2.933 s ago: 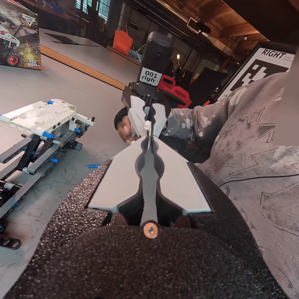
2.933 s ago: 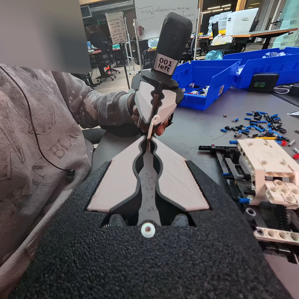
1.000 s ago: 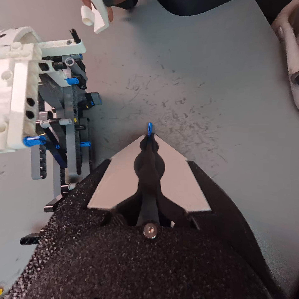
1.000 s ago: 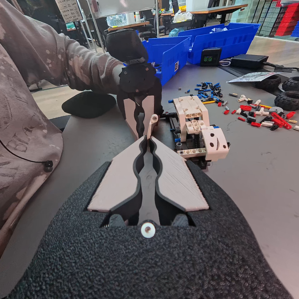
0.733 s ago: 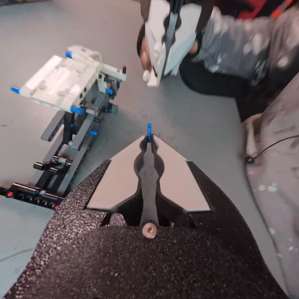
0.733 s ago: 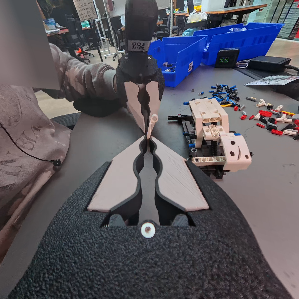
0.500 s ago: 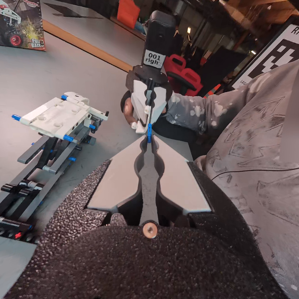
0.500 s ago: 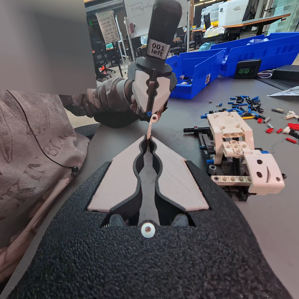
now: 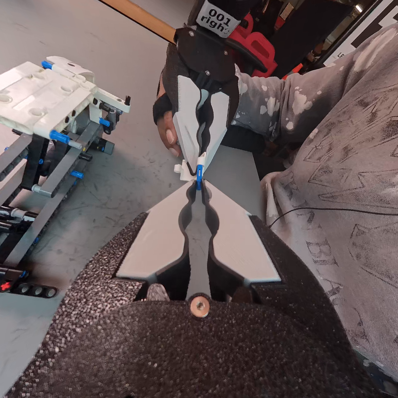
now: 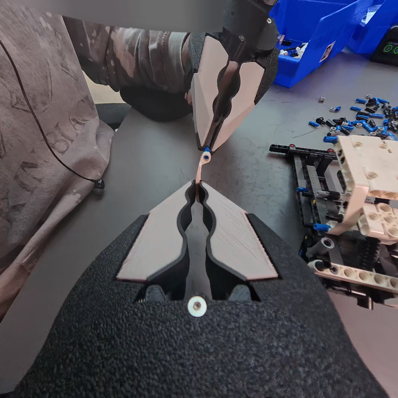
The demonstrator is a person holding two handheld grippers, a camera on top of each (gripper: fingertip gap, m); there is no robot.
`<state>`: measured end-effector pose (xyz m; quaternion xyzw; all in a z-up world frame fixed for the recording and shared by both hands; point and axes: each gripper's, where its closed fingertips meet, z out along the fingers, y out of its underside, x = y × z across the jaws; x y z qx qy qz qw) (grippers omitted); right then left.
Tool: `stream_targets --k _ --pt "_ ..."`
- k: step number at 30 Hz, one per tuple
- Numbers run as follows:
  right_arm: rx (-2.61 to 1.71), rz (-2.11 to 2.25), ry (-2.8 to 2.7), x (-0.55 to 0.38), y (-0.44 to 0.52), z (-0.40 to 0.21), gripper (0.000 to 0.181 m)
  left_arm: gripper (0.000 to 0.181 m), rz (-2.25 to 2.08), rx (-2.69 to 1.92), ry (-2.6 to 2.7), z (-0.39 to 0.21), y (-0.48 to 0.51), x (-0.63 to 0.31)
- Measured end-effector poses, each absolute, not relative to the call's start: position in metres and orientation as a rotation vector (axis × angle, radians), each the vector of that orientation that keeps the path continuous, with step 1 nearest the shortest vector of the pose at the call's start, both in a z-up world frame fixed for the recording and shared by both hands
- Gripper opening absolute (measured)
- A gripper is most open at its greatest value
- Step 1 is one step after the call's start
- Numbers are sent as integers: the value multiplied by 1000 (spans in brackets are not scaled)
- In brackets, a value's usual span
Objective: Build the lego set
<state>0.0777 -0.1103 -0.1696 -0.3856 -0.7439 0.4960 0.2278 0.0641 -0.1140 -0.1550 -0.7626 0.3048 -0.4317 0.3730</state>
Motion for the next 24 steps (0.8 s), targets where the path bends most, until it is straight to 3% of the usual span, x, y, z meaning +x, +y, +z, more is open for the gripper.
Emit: stream_targets --k 17,20,24 --pt "-1038 986 -2239 87 -109 -211 2 3 -898 -2106 941 -187 -116 78" --pt "-1046 1016 -2225 85 -112 -208 15 3 -884 -2118 941 -189 -115 78" --pt "-1066 1042 -2205 86 -110 -205 8 3 -861 -2131 953 -193 -117 78"
